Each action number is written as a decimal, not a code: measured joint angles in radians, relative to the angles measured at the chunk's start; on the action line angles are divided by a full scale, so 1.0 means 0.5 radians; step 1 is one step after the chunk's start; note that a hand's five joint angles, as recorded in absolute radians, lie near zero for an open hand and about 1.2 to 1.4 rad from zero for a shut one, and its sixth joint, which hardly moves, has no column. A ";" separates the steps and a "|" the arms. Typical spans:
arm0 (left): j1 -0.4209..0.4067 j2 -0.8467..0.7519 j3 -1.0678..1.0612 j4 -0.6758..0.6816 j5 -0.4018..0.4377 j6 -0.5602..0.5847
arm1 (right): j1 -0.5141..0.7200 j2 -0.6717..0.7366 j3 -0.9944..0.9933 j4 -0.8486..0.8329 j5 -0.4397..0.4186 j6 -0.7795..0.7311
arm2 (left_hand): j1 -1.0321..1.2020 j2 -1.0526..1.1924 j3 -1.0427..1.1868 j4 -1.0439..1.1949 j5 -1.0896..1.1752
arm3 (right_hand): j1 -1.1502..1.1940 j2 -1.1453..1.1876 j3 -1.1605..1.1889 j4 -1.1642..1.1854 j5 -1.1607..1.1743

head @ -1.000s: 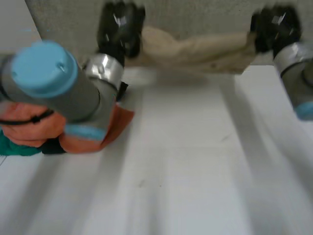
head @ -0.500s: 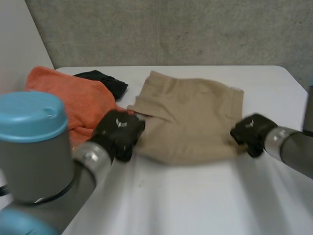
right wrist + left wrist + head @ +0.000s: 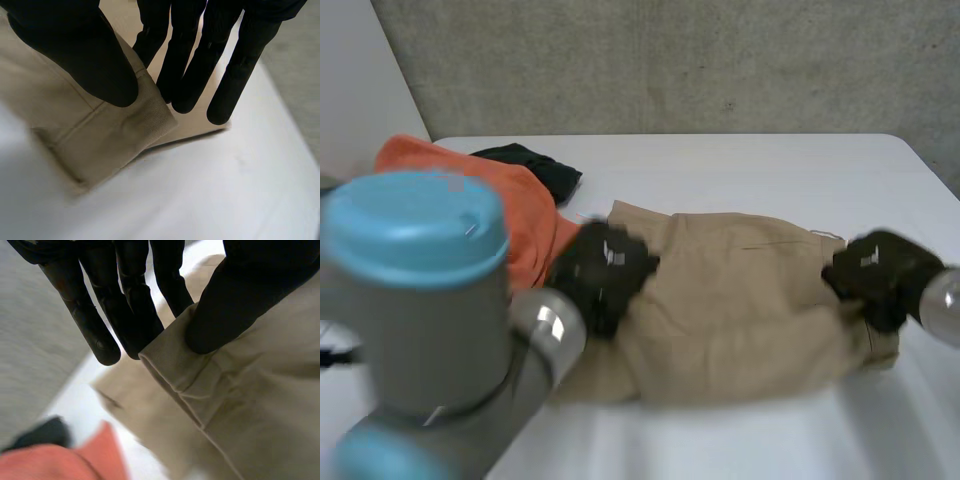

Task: Fold the laundry.

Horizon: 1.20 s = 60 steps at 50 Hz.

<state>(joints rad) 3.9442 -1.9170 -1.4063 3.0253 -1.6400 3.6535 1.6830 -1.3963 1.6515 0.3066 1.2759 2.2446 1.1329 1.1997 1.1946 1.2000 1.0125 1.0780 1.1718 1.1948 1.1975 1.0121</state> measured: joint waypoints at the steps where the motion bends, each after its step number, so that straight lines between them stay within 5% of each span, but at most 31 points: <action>1: 0.041 -0.096 0.075 0.118 0.000 0.036 | 0.003 0.074 -0.061 -0.098 0.029 0.074 | 0.000 0.000 0.000 0.000 0.000 | 0.000 0.000 0.000 0.000 0.000; 15: 0.304 -1.217 1.130 0.938 0.059 0.201 | 0.197 0.988 -0.834 -1.090 0.451 0.283 | 0.000 0.000 0.000 0.001 0.000 | 0.000 0.000 0.000 0.000 0.001; 17: 0.310 -1.344 1.268 0.982 0.077 0.200 | 0.220 1.101 -0.919 -1.197 0.471 0.278 | -0.049 -0.126 -0.120 -0.117 -0.101 | -0.455 -0.481 -0.473 -0.435 -0.435; 19: 0.310 -1.470 1.406 1.020 0.094 0.199 | 0.246 1.227 -1.012 -1.311 0.488 0.276 | -0.371 -0.461 -0.450 -0.463 -0.437 | -1.098 -1.135 -1.102 -1.067 -1.087; 20: 0.307 -1.522 1.463 1.041 0.101 0.198 | 0.259 1.278 -1.051 -1.358 0.493 0.277 | -1.001 -1.005 -0.946 -0.972 -0.942 | -1.386 -1.450 -1.408 -1.414 -1.455; 23: 0.293 -1.610 1.547 1.102 0.107 0.194 | 0.295 1.371 -1.126 -1.456 0.507 0.299 | -1.768 -1.728 -1.680 -1.725 -1.680 | -1.702 -1.899 -1.931 -1.934 -1.922; 31: 0.257 -1.398 1.288 1.250 0.098 0.189 | 0.309 1.087 -0.968 -1.215 0.471 0.475 | -1.880 -1.980 -1.960 -1.993 -1.927 | -1.703 -1.911 -1.974 -1.976 -1.937; 42: 0.251 -0.643 0.469 1.298 0.090 0.133 | 0.018 0.593 -0.553 -0.167 0.100 0.799 | -1.880 -1.982 -1.960 -1.993 -1.927 | -1.301 -1.509 -1.539 -1.547 -1.509; 56: 0.201 -0.510 0.130 1.289 0.090 0.010 | -0.094 0.744 -0.313 -0.591 0.025 0.793 | -1.880 -1.986 -1.960 -1.993 -1.927 | -1.150 -1.344 -1.382 -1.377 -1.345; 60: 0.197 -0.525 0.133 1.290 0.089 0.009 | -0.084 0.849 -0.334 -0.720 0.035 0.786 | -1.880 -1.986 -1.960 -1.993 -1.927 | -0.354 -0.394 -0.465 -0.467 -0.508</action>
<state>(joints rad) 4.0429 -2.1797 -1.3396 3.6703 -1.5958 3.6579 1.6408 -0.9718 1.4843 -0.0532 1.2935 2.6375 0.1931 0.2067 0.2144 0.2037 0.0491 0.9008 0.9750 0.9624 0.9642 0.7581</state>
